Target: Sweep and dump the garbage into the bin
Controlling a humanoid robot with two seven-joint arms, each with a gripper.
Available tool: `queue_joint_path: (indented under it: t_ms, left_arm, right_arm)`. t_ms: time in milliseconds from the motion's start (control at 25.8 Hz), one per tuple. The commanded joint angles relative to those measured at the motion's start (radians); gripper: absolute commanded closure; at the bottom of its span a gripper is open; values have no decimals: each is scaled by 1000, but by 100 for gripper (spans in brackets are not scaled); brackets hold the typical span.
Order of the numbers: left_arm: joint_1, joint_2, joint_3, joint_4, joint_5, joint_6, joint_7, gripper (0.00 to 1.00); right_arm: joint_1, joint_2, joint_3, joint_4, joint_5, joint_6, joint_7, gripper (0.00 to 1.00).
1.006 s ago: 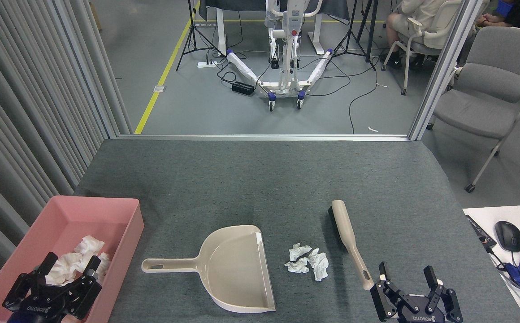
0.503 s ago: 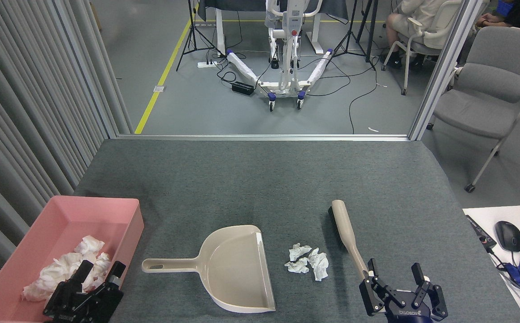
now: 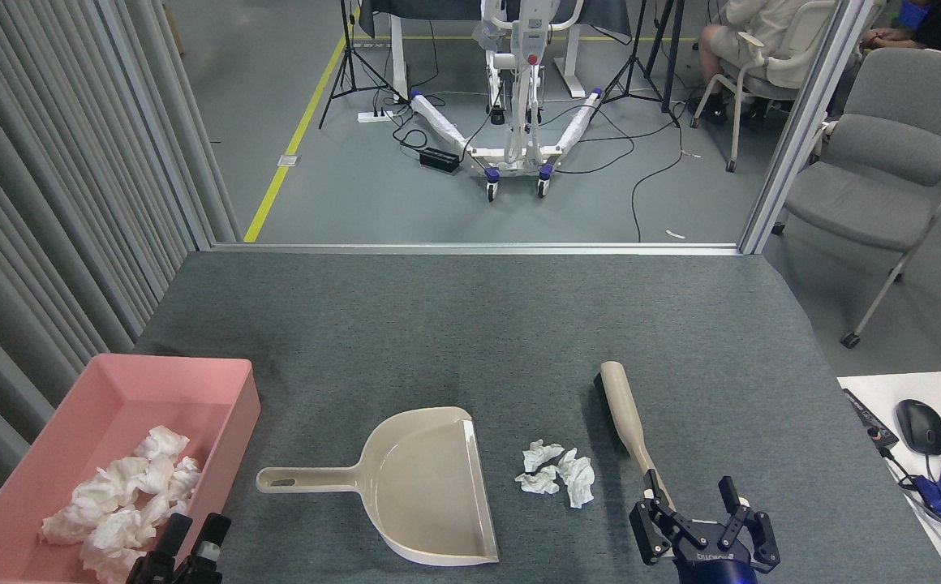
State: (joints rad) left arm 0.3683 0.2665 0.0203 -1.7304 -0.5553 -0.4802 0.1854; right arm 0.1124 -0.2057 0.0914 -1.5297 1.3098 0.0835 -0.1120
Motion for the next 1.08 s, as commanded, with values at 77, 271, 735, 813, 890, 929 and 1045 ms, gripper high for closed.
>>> queue_joint_path:
  t_ms: [77,271,735,813,890,929,1045]
  left_arm:
    - [-17,-112,-10,0,15,-54,-3,4]
    - [-63,-174,-91,2,15,32,-3,5]
    - [-109,-204,-168,55,12,210,-9,3]
    - [-130,-214,-169,90,14,212,-9,4]
    - [-140,-224,-168,130,23,210,0,4]
    - [-146,-233,-168,150,41,210,0,4]
    - [-177,-233,-169,212,106,206,-9,2]
  right_arm:
    - [-37,5,30,91,-1,-5,-9,2]
    - [-51,23,53,132,-1,-2,-11,2]
    - [-80,35,65,195,-3,2,-14,2]
    - [-82,34,65,203,-4,2,-23,3]
    - [-82,32,65,204,-7,2,-28,4]
    - [-83,32,65,204,-7,2,-29,4]
    - [-83,29,65,220,-12,2,-29,6]
